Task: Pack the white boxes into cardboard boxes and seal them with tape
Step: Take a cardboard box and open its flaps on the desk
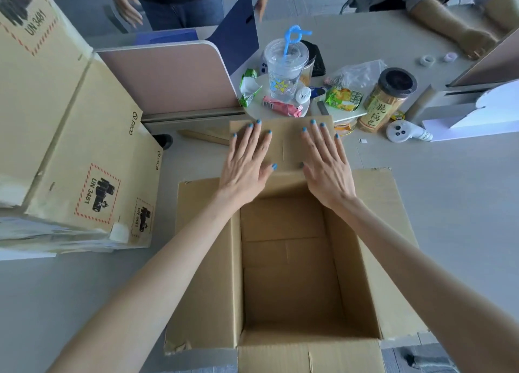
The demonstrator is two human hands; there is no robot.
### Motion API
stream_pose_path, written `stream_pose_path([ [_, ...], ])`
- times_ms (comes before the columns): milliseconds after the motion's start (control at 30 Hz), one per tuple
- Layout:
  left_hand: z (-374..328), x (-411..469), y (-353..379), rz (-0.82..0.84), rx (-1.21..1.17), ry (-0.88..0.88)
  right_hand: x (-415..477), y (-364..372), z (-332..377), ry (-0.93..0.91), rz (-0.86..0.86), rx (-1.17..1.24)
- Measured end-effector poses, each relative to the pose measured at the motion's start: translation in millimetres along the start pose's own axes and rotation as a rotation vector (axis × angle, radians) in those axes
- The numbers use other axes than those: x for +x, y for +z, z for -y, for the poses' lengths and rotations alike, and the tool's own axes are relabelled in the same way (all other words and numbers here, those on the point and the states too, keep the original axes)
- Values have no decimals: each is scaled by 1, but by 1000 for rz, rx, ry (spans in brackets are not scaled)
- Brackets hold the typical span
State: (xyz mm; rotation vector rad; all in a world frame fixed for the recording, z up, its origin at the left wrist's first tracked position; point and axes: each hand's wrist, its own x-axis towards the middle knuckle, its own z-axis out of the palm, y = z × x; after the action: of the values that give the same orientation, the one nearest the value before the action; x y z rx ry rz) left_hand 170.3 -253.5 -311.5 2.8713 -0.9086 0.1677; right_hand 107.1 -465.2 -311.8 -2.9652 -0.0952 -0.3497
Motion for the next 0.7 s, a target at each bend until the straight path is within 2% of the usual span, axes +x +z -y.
stream_pose_path([
  [100, -1, -17, 21, 79, -29, 1, -13, 13, -10, -16, 110, 39],
  [200, -2, -25, 30, 91, -1, -11, -14, 17, -12, -14, 174, 45],
  [567, -6, -22, 20, 164, -70, -21, -13, 12, -8, -22, 309, -73],
  [700, -6, -18, 11, 278, -14, -14, -11, 6, -5, -34, 356, -90],
])
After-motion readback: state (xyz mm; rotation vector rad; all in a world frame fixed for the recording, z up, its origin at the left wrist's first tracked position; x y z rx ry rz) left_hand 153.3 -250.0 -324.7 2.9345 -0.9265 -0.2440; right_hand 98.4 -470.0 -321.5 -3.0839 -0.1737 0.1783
